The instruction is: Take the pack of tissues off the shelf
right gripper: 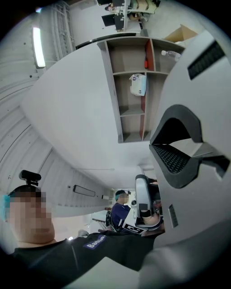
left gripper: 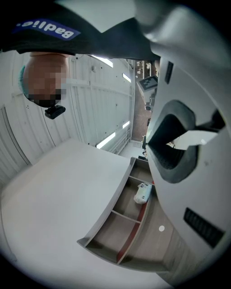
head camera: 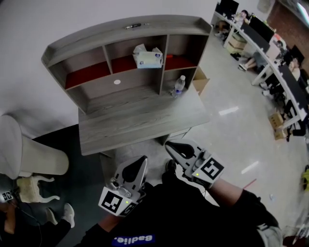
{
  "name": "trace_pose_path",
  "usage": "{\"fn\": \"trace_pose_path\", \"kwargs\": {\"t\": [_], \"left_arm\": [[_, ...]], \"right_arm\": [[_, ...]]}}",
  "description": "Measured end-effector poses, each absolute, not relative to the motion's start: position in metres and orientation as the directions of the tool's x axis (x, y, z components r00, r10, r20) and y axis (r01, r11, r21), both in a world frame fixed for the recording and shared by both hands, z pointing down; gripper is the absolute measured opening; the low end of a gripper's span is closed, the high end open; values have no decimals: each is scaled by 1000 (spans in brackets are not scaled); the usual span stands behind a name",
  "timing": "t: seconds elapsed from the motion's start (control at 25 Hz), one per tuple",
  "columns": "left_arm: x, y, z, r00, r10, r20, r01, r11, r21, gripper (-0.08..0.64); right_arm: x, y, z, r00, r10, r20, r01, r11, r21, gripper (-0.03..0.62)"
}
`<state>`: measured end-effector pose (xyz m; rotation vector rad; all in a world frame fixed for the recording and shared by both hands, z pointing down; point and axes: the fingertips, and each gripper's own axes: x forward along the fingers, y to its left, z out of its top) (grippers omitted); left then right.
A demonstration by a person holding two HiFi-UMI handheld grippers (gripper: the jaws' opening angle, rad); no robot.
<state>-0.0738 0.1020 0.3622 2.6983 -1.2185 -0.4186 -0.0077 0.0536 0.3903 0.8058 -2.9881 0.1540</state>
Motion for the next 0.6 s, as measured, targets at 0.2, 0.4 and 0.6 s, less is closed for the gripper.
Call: {"fn": "trace_pose_path", "kwargs": {"t": [0.2,0.4,0.6], "left_arm": [[-77,80,365,623,-762,-179,-724,-648,238,2],[-71,50,367,605,-780,-158,-746,-625,230,2],[-58,8,362,586,-797,-143,-764,-603,228,2]], "right_arm": [[-9,27,398,-867,-492,78,-498,863,-85,29],[-8,-9,400,-876,-476,75,-481,872,-91,29],[1,-57,396,-883,-465,70,-469,881,-60,29]]}}
